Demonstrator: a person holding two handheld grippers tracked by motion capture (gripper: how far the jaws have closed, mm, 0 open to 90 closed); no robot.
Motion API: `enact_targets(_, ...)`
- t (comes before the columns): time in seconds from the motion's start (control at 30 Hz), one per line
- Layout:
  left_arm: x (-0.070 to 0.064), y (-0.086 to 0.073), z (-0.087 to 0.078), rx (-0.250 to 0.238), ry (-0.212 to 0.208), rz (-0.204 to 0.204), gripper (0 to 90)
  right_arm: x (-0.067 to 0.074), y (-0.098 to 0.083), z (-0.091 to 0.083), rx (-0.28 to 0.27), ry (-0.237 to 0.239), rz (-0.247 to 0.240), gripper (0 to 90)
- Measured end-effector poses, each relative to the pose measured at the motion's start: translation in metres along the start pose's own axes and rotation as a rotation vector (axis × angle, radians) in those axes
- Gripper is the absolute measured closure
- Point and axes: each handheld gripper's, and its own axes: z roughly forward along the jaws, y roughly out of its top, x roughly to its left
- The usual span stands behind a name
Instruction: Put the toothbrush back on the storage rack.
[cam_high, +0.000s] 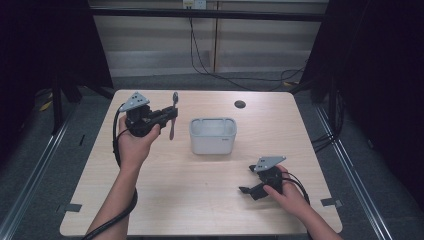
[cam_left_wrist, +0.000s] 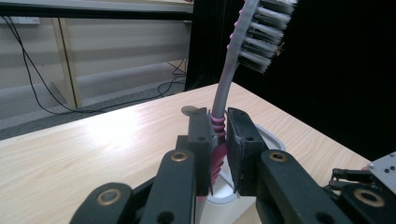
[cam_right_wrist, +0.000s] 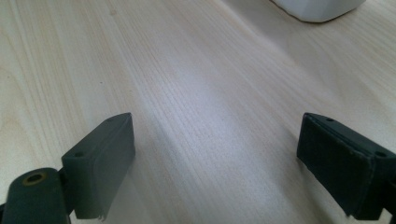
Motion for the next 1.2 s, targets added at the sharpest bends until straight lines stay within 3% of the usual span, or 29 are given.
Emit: enact_targets(1.2,-0.005,0.037,0.016,-0.036,-0.011,0.000,80.8,0.000,0.000,0.000,-0.002,-0.002,0.001,10.7)
